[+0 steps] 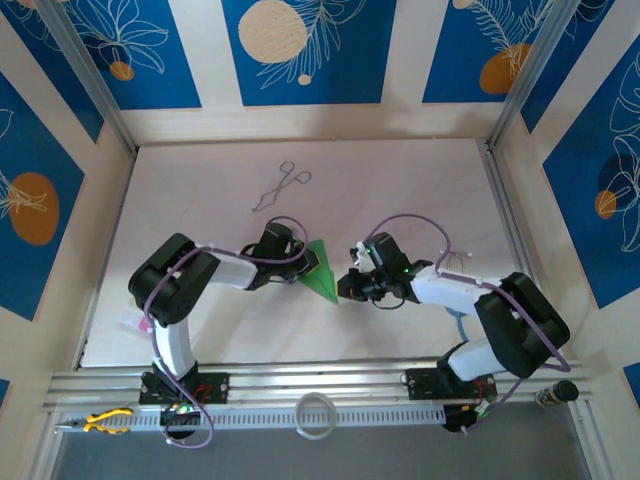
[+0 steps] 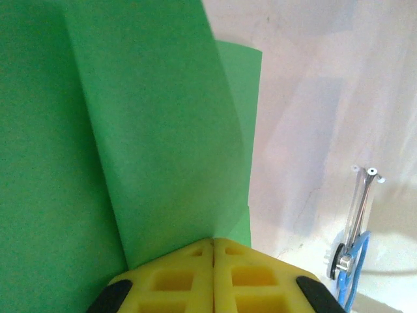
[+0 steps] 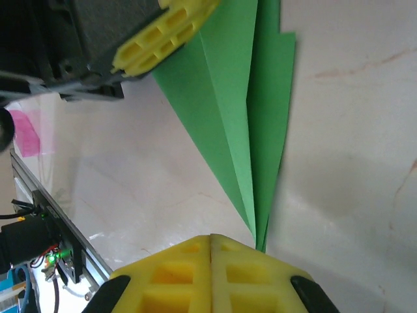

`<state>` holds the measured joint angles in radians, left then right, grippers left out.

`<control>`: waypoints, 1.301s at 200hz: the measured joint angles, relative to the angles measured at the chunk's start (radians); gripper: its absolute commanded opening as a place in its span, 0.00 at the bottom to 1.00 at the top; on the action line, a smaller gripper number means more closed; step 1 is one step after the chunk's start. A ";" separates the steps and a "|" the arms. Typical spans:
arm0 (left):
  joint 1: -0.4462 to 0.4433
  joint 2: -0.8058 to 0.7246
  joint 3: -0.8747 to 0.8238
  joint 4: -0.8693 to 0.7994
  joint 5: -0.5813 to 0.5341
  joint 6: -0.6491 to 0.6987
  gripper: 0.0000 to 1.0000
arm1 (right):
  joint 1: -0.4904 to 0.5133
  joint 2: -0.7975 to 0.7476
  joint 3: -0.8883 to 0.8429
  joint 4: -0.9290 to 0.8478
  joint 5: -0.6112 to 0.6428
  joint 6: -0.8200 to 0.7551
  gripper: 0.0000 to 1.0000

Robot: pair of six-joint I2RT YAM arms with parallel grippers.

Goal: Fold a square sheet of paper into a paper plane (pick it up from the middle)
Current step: Fourth fold the wing at the center of the table.

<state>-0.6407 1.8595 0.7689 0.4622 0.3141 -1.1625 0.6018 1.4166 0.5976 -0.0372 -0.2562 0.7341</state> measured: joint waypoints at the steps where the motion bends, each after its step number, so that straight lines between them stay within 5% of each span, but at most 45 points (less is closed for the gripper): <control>1: 0.000 0.000 0.000 0.000 -0.001 0.000 0.09 | 0.000 0.000 0.001 0.000 0.000 0.000 0.06; 260: -0.023 -0.021 -0.026 0.017 -0.064 -0.029 0.09 | 0.024 0.129 0.104 0.030 0.090 0.076 0.02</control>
<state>-0.6632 1.8389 0.7429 0.4789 0.2497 -1.1919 0.6262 1.5455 0.7013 -0.0071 -0.1661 0.8101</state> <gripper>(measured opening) 0.090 0.045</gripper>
